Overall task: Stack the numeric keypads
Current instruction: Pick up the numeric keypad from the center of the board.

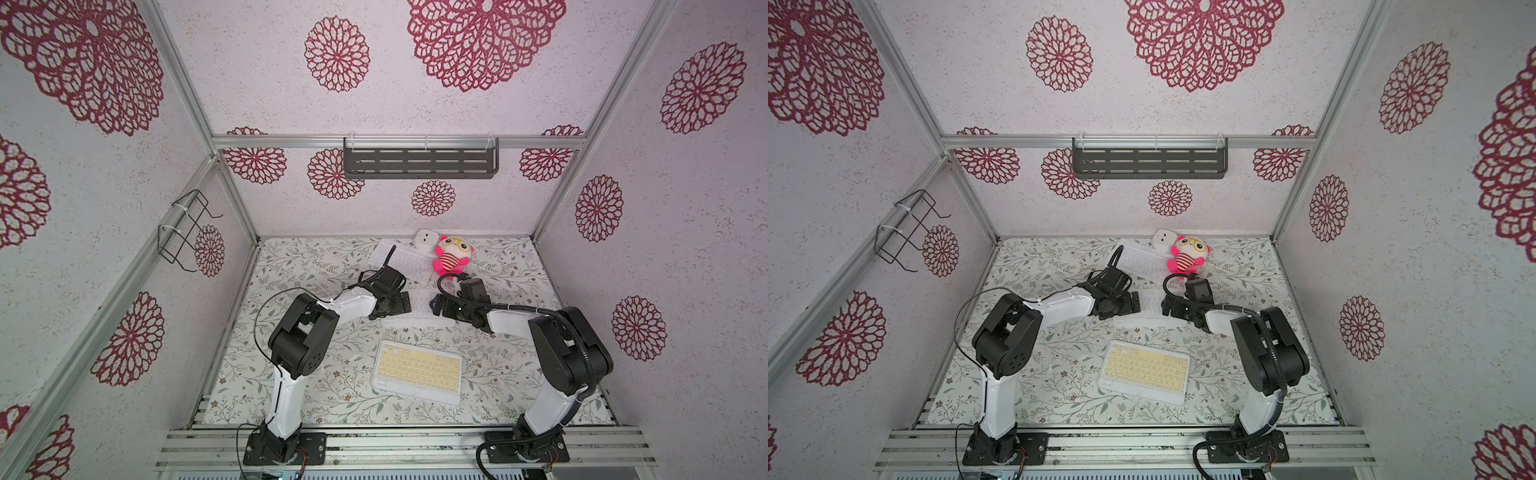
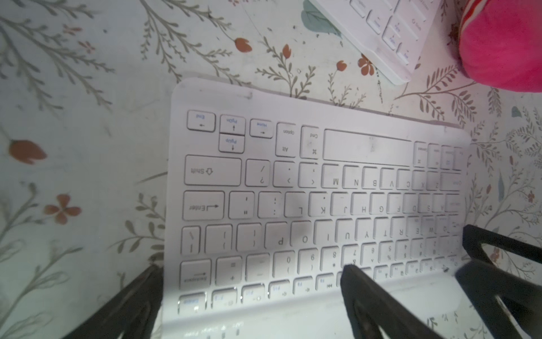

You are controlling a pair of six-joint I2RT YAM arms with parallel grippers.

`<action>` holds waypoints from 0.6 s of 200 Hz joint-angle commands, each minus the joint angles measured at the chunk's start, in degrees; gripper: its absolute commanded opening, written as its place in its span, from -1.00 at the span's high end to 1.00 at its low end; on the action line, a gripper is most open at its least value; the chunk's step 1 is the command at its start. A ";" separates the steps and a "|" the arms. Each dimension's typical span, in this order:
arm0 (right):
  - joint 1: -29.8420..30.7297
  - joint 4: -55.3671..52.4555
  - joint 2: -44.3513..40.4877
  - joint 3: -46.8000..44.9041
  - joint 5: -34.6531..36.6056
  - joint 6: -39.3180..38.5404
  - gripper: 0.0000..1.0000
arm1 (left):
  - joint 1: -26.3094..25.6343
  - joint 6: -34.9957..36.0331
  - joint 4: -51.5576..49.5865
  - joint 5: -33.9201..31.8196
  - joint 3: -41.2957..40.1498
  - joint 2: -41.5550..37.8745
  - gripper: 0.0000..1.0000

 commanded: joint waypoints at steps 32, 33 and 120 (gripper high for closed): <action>2.55 8.53 -0.25 -7.05 -33.47 6.94 -0.95 | -2.66 -0.74 1.40 13.62 -0.51 8.09 -0.95; 2.49 8.75 -0.28 -7.07 -33.63 7.02 -0.95 | -2.67 -0.73 1.39 13.61 -0.46 8.11 -0.95; -0.50 34.78 4.30 -13.57 -40.95 21.89 -0.94 | -1.10 -0.91 3.13 14.56 -1.48 8.63 -0.95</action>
